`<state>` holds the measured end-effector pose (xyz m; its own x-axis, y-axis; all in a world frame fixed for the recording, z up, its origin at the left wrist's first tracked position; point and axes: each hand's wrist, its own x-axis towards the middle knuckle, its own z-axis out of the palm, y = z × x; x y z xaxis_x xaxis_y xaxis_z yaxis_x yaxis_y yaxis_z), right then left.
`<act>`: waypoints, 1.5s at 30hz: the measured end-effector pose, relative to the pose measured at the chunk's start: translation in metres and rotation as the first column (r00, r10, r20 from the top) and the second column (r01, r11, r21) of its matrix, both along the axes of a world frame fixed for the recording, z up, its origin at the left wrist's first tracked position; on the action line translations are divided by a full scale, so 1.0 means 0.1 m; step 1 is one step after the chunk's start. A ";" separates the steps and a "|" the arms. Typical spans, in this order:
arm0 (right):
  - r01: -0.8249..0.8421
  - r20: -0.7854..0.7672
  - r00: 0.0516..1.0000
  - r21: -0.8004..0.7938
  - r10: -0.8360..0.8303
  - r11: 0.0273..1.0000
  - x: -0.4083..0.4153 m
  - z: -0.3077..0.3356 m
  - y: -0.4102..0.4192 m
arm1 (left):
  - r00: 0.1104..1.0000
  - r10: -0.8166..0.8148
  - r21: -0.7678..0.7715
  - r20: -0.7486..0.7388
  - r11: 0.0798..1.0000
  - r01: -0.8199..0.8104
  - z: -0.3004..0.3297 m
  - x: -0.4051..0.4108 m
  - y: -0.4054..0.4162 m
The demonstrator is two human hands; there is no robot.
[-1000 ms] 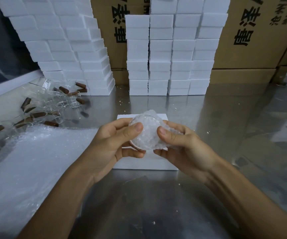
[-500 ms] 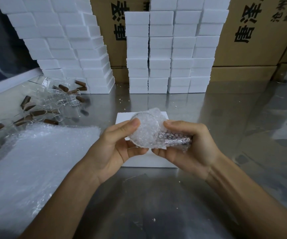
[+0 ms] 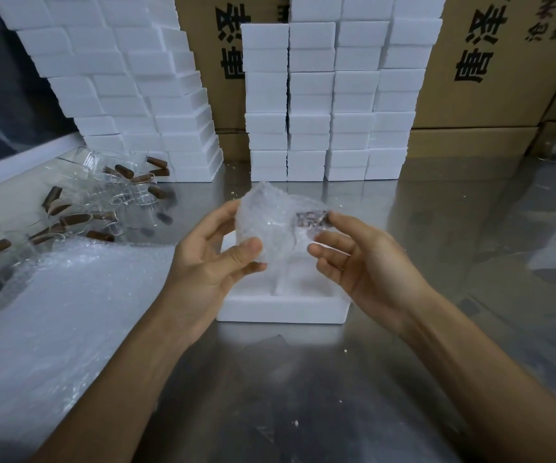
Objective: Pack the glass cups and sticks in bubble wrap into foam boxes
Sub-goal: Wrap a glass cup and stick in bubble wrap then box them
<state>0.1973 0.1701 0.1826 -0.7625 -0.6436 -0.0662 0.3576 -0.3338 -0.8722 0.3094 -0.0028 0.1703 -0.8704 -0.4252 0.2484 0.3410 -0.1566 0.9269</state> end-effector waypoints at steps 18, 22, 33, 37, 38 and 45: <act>0.281 -0.734 0.673 0.139 -0.092 0.949 -0.03 -0.36 -0.13 | 0.828 0.538 -0.839 0.160 0.516 -0.173 -0.19 -0.03 -0.13; 0.270 -0.775 0.632 0.220 0.000 0.937 -0.06 -0.42 -0.13 | 0.816 0.557 -0.868 0.153 0.471 -0.159 -0.18 -0.01 -0.15; 0.394 -0.837 0.538 0.352 0.097 0.849 -0.16 -0.53 -0.11 | 0.739 0.662 -0.917 0.124 0.361 -0.170 -0.23 -0.06 0.01; 0.447 -0.844 0.532 0.339 0.059 0.828 -0.22 -0.56 -0.07 | 0.801 0.572 -0.897 0.179 0.429 -0.106 -0.24 -0.04 -0.01; 0.448 -0.844 0.535 0.334 0.051 0.829 -0.23 -0.56 -0.06 | 0.821 0.529 -0.885 0.212 0.460 -0.067 -0.22 -0.03 -0.02; 0.420 -0.843 0.538 0.292 0.024 0.859 -0.25 -0.56 -0.06 | 0.849 0.446 -0.825 0.284 0.565 -0.021 -0.18 -0.02 -0.14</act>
